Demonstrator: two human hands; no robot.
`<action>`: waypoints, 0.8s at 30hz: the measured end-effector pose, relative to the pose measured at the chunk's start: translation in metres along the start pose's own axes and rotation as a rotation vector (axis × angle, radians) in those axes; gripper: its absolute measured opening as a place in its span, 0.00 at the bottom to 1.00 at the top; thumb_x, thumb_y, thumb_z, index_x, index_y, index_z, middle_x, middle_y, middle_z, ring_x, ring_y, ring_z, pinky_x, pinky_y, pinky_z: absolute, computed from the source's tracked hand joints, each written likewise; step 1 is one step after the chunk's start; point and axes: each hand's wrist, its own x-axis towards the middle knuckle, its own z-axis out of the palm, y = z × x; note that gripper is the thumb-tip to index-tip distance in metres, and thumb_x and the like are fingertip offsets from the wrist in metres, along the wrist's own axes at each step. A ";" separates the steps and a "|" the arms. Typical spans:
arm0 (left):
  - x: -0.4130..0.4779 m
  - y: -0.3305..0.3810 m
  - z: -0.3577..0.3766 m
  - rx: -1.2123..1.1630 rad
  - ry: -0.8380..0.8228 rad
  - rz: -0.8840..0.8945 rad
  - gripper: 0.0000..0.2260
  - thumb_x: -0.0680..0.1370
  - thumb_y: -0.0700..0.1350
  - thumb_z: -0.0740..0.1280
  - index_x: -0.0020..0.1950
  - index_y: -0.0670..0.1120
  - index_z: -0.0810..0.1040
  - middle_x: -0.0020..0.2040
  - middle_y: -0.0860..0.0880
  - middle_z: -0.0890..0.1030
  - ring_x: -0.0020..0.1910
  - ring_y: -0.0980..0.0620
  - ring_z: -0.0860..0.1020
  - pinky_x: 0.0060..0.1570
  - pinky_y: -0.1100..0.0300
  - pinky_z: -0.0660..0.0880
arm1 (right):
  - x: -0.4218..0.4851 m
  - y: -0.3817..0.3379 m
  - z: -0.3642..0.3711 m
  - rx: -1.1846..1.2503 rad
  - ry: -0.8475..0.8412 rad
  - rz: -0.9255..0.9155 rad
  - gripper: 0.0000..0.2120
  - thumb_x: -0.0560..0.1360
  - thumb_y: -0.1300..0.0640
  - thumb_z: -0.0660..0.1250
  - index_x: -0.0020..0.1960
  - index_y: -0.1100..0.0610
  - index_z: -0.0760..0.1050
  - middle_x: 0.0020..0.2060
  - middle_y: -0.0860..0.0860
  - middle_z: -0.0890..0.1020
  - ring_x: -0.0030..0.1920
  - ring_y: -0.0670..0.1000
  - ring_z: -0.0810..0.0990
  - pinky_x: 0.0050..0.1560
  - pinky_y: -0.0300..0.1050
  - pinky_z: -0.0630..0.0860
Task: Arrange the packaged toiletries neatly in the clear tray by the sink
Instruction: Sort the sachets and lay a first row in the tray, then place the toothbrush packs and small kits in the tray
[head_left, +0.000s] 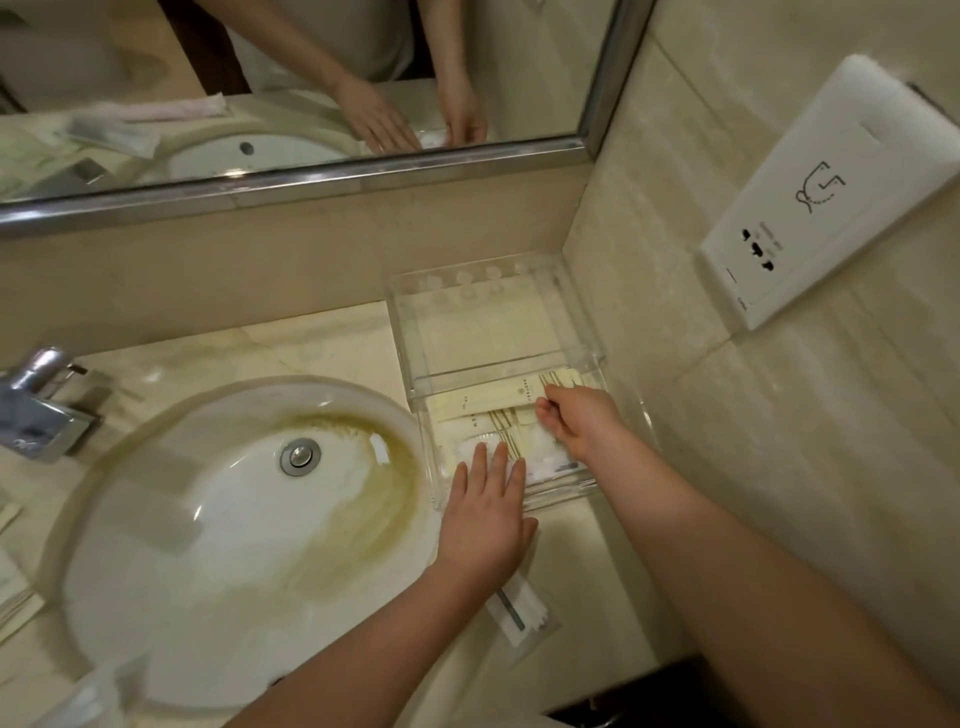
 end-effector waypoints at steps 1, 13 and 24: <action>0.000 0.000 0.000 0.004 0.002 0.001 0.30 0.81 0.56 0.54 0.79 0.45 0.49 0.80 0.42 0.46 0.78 0.39 0.40 0.75 0.43 0.42 | 0.002 0.000 0.002 -0.025 0.020 -0.040 0.24 0.76 0.67 0.69 0.70 0.68 0.69 0.41 0.59 0.82 0.37 0.49 0.82 0.32 0.38 0.82; -0.003 -0.001 -0.002 -0.055 0.063 0.034 0.28 0.80 0.52 0.57 0.78 0.44 0.55 0.79 0.40 0.53 0.78 0.39 0.46 0.75 0.44 0.45 | 0.011 0.005 0.011 -0.304 0.154 -0.179 0.07 0.75 0.63 0.69 0.50 0.67 0.76 0.30 0.56 0.84 0.27 0.49 0.83 0.27 0.39 0.79; -0.066 -0.022 0.001 -0.387 0.410 0.087 0.19 0.68 0.33 0.64 0.57 0.40 0.79 0.58 0.43 0.79 0.60 0.45 0.74 0.62 0.51 0.73 | -0.040 0.038 0.004 -0.831 0.192 -0.547 0.10 0.73 0.52 0.68 0.37 0.54 0.69 0.32 0.51 0.82 0.30 0.49 0.80 0.31 0.42 0.71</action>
